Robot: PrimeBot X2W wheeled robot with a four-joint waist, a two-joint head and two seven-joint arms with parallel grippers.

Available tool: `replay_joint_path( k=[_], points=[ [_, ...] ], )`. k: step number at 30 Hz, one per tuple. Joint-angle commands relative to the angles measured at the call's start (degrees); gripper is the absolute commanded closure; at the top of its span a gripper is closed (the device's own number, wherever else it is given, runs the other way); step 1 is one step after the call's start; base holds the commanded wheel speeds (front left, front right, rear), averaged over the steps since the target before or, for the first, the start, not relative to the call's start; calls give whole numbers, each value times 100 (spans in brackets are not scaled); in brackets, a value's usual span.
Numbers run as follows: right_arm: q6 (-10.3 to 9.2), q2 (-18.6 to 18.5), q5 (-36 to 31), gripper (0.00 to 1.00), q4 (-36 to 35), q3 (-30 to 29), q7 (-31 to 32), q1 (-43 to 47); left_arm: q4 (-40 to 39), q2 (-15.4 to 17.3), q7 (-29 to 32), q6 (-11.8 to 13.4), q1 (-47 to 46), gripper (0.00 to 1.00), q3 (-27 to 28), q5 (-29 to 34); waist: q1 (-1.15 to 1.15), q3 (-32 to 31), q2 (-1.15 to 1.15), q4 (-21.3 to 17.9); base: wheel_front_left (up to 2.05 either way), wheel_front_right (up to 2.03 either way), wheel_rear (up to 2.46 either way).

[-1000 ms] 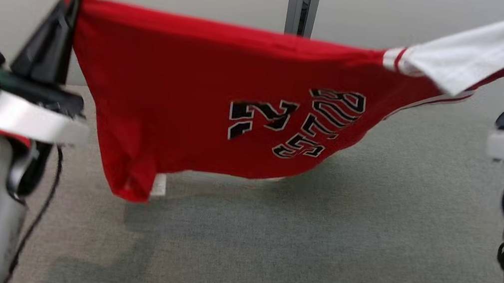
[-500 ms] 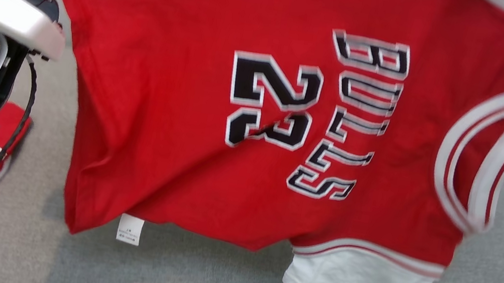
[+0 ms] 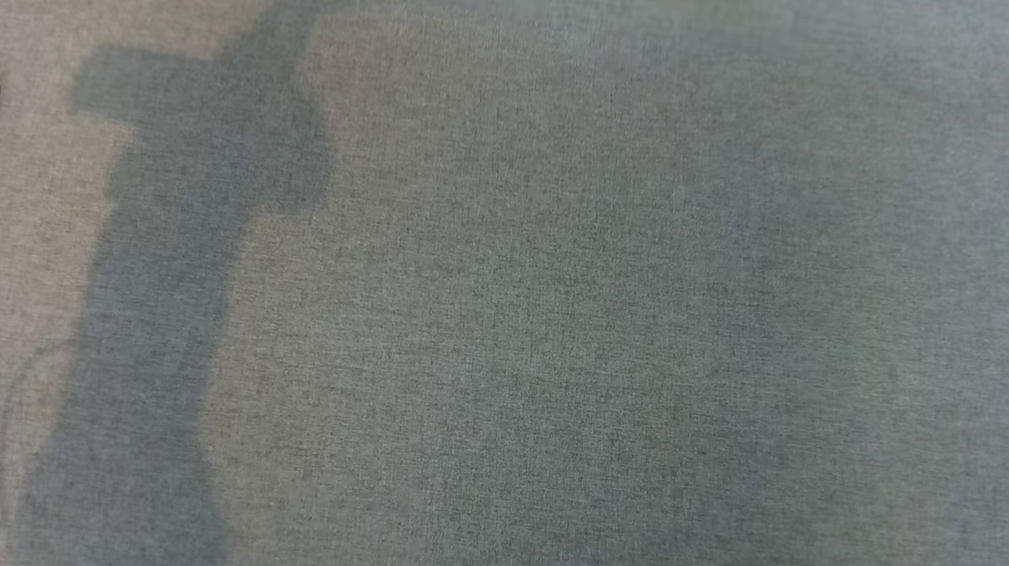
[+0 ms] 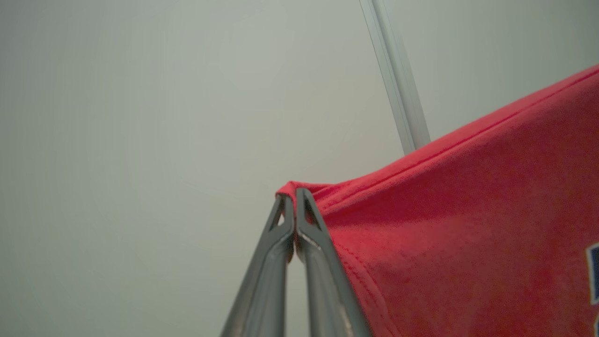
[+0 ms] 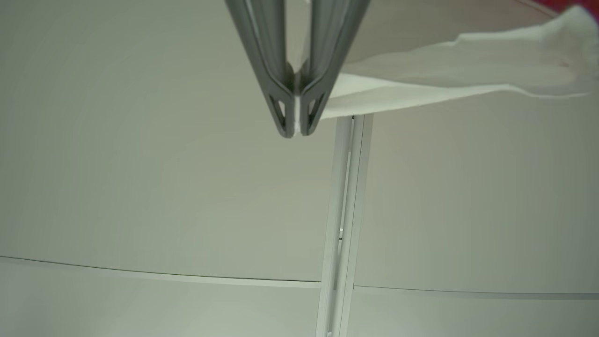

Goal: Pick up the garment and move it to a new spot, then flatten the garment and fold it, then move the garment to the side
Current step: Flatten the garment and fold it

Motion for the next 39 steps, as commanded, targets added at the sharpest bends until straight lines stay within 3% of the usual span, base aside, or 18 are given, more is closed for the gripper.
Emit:
replay_joint_path(
  k=[1, 9, 18, 27, 39],
  points=[
    [-4, -41, 38, 100, -34, -121, -37, 38, -24, -12, -19, 5, 10, 100, 46, -26, 0, 81, 0, -4, 0, 0, 0],
    [-4, 44, 431, 100, -23, 6, -33, 1578, 86, -259, -15, -37, 1445, 100, 447, -336, 0, 187, 0, -107, 0, 0, 0],
    [-4, 324, 1392, 100, -94, 554, -34, 4530, 309, -915, -19, -61, 3974, 100, 1068, -500, 0, -53, 0, -295, 0, 0, 0],
    [-4, 282, 1686, 100, -394, 1287, -34, 6626, 142, -1254, -17, -90, 5943, 100, 1558, -386, 0, -982, 0, -487, 0, 0, 0],
    [-4, 328, 2008, 100, -388, 1692, -35, 8310, -491, -1442, -18, -94, 7886, 100, 2040, -194, 0, -2180, 0, -652, 0, 0, 0]
  ],
)
